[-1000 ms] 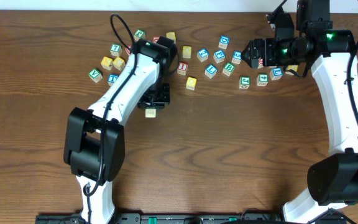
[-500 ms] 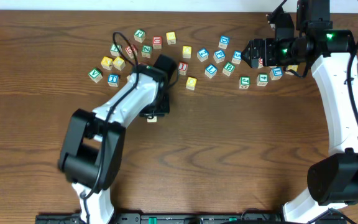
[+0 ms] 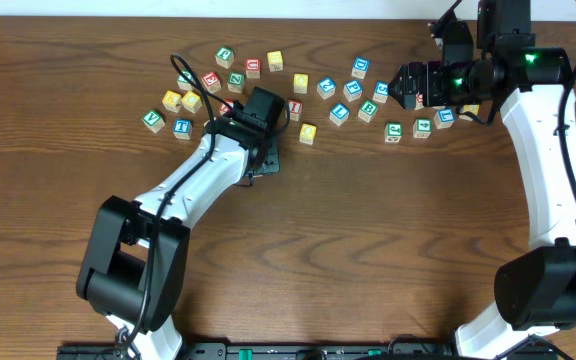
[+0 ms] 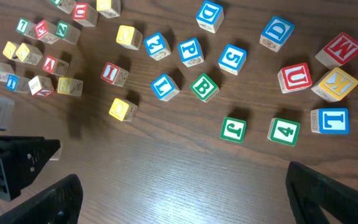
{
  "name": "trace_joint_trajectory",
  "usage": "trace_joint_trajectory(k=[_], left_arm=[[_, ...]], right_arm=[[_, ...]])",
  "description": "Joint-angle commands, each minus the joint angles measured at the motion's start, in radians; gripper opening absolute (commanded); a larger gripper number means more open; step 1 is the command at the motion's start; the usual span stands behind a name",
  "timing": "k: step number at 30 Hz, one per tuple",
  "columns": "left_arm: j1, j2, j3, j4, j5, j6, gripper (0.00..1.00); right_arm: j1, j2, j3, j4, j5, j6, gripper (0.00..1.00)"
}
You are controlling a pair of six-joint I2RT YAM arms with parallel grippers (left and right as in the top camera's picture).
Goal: Spell out ROBOT
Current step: 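Carry the R block toward the front and set it down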
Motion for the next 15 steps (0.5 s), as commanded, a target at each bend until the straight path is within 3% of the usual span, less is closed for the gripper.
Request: trace_joint_trajectory(k=[1,3,8,15], left_arm=[[-0.001,0.02,-0.011,-0.003,-0.002,-0.03,0.14],[-0.001,0.02,-0.013,-0.02,-0.003,-0.027,0.14],[-0.001,0.02,-0.042,0.007,-0.003,0.122,0.14],[-0.001,0.02,-0.107,0.101,-0.003,0.149,0.14]], right_arm=[[-0.004,0.005,0.022,-0.002,-0.009,-0.005,0.99],[-0.004,0.005,0.022,-0.002,-0.009,-0.005,0.99],[-0.004,0.005,0.022,-0.002,-0.009,-0.005,0.99],[-0.004,0.005,0.022,-0.002,-0.009,-0.005,0.99]])
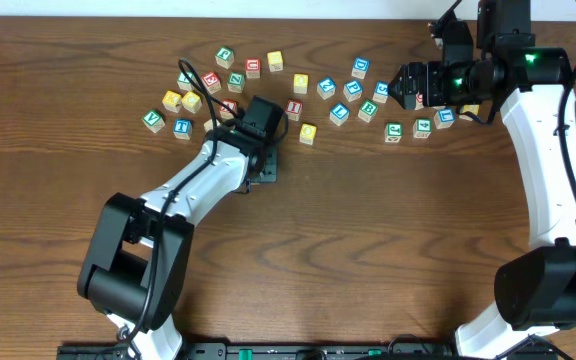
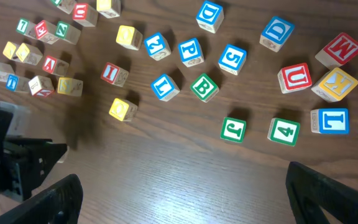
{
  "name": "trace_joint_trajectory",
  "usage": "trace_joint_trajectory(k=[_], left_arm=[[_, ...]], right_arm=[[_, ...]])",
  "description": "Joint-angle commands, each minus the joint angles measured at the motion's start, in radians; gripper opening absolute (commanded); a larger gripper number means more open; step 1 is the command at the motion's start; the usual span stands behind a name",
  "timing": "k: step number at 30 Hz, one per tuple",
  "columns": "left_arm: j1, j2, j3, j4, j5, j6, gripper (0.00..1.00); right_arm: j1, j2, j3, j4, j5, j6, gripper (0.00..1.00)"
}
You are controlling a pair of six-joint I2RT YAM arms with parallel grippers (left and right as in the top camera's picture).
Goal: Spell out ROBOT
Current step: 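Carry the R block toward the front and set it down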
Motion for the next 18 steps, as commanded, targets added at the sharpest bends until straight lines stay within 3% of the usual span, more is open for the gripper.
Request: trace_joint_trajectory(k=[1,18], left_arm=[[0.0,0.014,-0.034,0.032,-0.003,0.04,0.14],[0.011,0.045,-0.082,0.126,-0.003,0.04,0.15]], right_arm=[[-0.004,0.005,0.022,-0.002,-0.009,-0.005,0.99],[-0.004,0.005,0.022,-0.002,-0.009,-0.005,0.99]])
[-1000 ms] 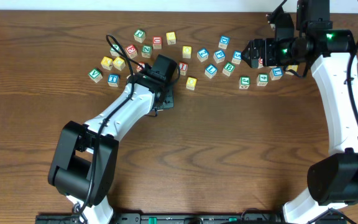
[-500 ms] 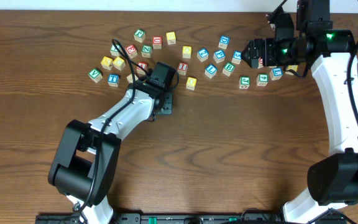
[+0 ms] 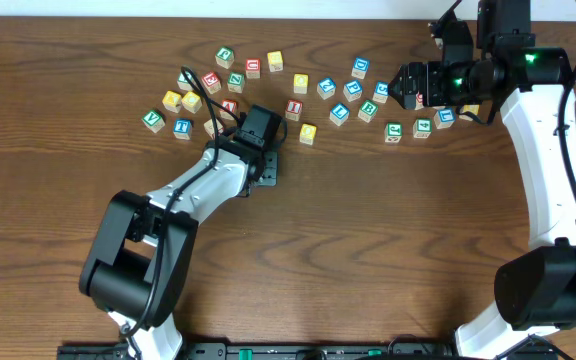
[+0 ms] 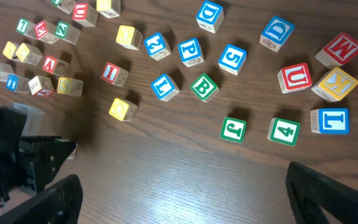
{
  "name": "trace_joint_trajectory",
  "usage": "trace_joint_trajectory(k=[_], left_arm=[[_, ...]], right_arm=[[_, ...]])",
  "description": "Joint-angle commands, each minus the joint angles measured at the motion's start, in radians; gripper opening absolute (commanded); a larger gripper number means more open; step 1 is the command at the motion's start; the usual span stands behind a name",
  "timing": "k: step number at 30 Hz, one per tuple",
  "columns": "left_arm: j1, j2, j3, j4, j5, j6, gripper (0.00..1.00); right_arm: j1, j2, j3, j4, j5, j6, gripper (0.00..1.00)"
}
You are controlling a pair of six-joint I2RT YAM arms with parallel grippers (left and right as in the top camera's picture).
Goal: Spell out ROBOT
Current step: 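Carry the R block toward the front and set it down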
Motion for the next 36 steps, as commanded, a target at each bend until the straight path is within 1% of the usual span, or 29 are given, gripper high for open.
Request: trace_joint_trajectory(k=[1,4,5,7,11,15,22,23,26,29,36], left_arm=[[0.011,0.026,-0.013,0.001,-0.002,0.01,0.15],[0.011,0.026,-0.013,0.003,-0.002,0.01,0.17],[0.011,0.026,-0.013,0.003,-0.002,0.009,0.23],[0.011,0.026,-0.013,0.003,-0.002,0.009,0.29],[0.011,0.026,-0.013,0.002,-0.002,0.01,0.37],[0.011,0.026,-0.013,0.002,-0.002,0.01,0.41],[0.011,0.026,-0.013,0.002,-0.002,0.01,0.44],[0.011,0.025,-0.013,0.002,-0.002,0.01,0.47],[0.011,0.007,0.0,-0.009,-0.001,0.037,0.48],[0.011,-0.02,0.017,-0.009,0.008,0.036,0.52],[0.011,-0.123,0.035,-0.013,0.022,0.035,0.67]], right_arm=[[-0.004,0.005,0.022,-0.002,-0.009,-0.005,0.99],[-0.004,0.005,0.022,-0.002,-0.009,-0.005,0.99],[-0.004,0.005,0.022,-0.002,-0.009,-0.005,0.99],[-0.004,0.005,0.022,-0.002,-0.009,-0.005,0.99],[-0.004,0.005,0.022,-0.002,-0.009,-0.005,0.99],[-0.004,0.005,0.022,-0.002,-0.009,-0.005,0.99],[-0.004,0.005,0.022,-0.002,-0.009,-0.005,0.99],[-0.005,0.005,0.022,-0.002,-0.009,-0.005,0.99],[-0.004,0.005,0.022,-0.002,-0.009,-0.005,0.99],[-0.004,0.005,0.022,-0.002,-0.009,-0.005,0.99],[-0.004,0.005,0.022,-0.002,-0.009,-0.005,0.99]])
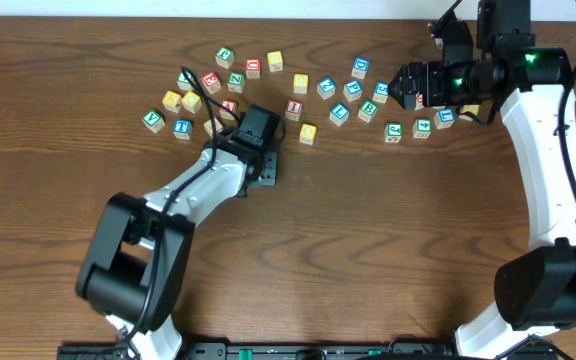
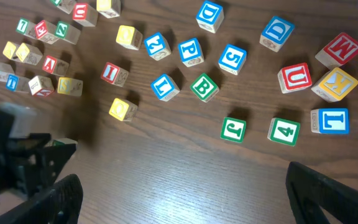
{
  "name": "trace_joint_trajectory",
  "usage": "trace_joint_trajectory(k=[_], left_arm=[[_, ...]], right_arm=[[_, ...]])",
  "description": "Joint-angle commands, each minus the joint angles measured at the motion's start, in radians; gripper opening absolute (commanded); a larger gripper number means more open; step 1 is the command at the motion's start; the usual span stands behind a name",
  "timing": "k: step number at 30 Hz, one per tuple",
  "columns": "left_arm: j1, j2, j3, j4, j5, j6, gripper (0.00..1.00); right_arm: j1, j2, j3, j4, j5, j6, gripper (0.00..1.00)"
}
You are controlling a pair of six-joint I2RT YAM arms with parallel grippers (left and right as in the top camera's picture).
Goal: Spell out ROBOT
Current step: 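Carry the R block toward the front and set it down, then open the left gripper and lift away from the R block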
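Lettered wooden blocks lie scattered across the far half of the table (image 1: 388, 250). Among them are a blue R (image 2: 156, 45), a green B (image 2: 204, 87) and a yellow block (image 2: 123, 109) standing apart at the front. My right gripper (image 2: 194, 205) hovers open above bare wood in front of the blocks and holds nothing; in the overhead view it (image 1: 403, 85) sits at the right end of the cluster. My left gripper (image 1: 266, 168) is low over the table just front-left of the yellow block (image 1: 308, 131). Its jaws are hidden by its own body.
More blocks surround these: a blue P (image 2: 190, 51), a blue 5 (image 2: 232, 59), two blue D blocks (image 2: 209, 15), a green J (image 2: 234, 129), a green 4 (image 2: 283, 132), a red U (image 2: 294, 77) and a red M (image 2: 339, 50). A further cluster (image 1: 193, 95) lies far left.
My left gripper has shifted only slightly, a touch to the left in the right wrist view. The blocks and my right arm are where they were.
My left gripper was first close in among the middle blocks. At each later moment it stood a little further toward the table's front, and it is now just front-left of the yellow block. My right gripper stayed open and still, and no block moved.
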Motion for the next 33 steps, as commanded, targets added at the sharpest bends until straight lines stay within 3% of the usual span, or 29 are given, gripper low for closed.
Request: trace_joint_trajectory(k=[1,9,24,33], left_arm=[[0.005,-0.102,0.037,-0.011,0.008,0.007,0.69],[0.005,-0.253,0.051,-0.051,0.008,0.007,0.84],[0.155,-0.28,0.455,-0.486,0.008,0.032,0.85],[0.279,-0.164,0.734,-0.732,0.017,0.103,0.84]], right_arm=[[-0.004,0.005,0.022,-0.002,-0.008,-0.005,0.99],[-0.004,0.005,0.022,-0.002,-0.008,-0.005,0.99],[-0.004,0.005,0.022,-0.002,-0.008,-0.005,0.99],[-0.004,0.005,0.022,-0.002,-0.008,-0.005,0.99]])
